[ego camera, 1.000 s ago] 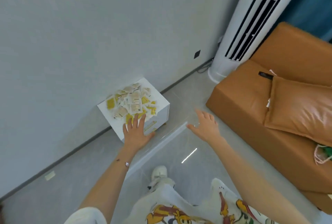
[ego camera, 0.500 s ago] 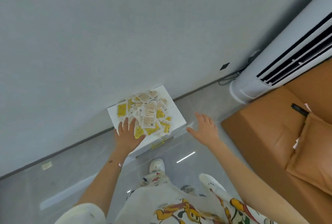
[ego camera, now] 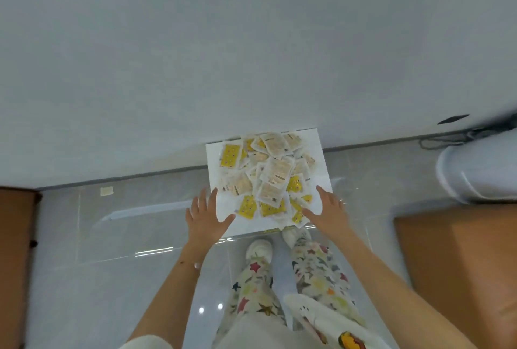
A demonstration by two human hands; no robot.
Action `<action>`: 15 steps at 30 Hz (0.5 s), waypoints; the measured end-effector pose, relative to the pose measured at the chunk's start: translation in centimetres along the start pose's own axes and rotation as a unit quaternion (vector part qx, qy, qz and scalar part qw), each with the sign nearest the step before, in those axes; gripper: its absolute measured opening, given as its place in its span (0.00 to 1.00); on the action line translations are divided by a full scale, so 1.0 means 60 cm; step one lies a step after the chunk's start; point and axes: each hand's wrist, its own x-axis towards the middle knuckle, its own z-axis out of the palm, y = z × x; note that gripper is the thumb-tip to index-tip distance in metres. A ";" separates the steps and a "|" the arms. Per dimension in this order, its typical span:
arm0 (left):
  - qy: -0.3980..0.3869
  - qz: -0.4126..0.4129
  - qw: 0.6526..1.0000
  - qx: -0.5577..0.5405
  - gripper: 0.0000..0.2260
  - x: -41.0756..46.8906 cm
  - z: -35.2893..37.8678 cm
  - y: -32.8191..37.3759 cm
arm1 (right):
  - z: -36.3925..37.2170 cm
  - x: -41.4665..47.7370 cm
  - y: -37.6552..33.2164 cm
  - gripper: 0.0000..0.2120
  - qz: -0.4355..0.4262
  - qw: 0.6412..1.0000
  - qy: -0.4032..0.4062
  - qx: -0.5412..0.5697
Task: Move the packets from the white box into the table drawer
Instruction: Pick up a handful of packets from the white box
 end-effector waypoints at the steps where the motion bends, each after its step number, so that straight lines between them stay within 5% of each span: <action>1: 0.000 -0.017 1.000 -0.011 0.40 0.018 0.016 -0.001 | 0.008 0.030 -0.004 0.39 0.002 1.000 -0.008 -0.003; 9: -0.017 -0.119 0.980 -0.160 0.42 0.128 0.182 0.028 | 0.110 0.223 -0.024 0.37 0.021 0.991 -0.051 0.125; 15: 0.036 -0.151 0.931 -0.330 0.45 0.185 0.237 0.056 | 0.165 0.302 -0.045 0.32 0.075 0.948 -0.050 0.305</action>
